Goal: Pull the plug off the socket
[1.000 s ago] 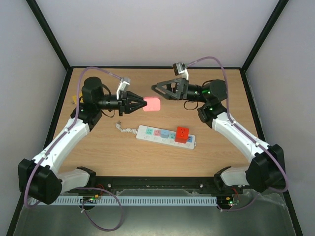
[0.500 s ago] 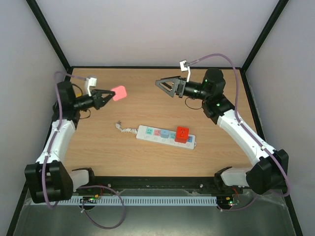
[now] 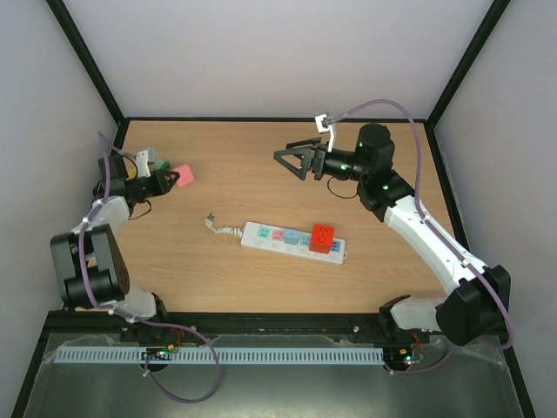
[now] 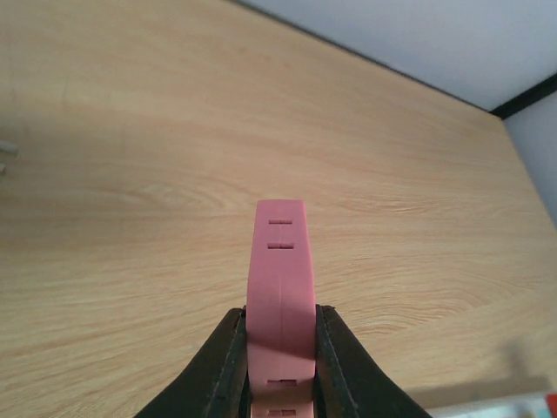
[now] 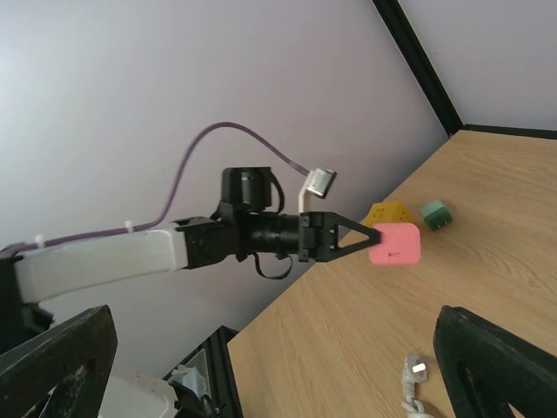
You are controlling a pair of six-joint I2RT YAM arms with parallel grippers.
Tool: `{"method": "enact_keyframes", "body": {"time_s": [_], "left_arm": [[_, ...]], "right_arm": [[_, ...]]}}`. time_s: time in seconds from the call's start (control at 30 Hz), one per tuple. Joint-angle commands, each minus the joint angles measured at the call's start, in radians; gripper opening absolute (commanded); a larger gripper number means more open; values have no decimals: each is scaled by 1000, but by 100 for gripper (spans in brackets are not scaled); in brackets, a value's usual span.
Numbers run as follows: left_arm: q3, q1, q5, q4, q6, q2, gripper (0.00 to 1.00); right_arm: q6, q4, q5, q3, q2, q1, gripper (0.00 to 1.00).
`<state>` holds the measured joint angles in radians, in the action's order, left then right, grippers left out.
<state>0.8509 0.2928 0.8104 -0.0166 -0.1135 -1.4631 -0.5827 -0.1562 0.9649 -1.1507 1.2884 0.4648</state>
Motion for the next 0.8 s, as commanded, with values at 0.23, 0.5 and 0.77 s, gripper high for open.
{"method": "enact_keyframes", "body": {"time_s": [0.23, 0.5, 0.77], "left_arm": [[123, -23, -113, -129, -105, -315, 2], [191, -68, -173, -145, -111, -423, 2], [256, -78, -264, -121, -125, -492, 20]], "right_arm": [[59, 28, -2, 17, -31, 0, 98], [56, 26, -1, 16, -22, 0, 98], [55, 25, 0, 14, -19, 0, 98]]}}
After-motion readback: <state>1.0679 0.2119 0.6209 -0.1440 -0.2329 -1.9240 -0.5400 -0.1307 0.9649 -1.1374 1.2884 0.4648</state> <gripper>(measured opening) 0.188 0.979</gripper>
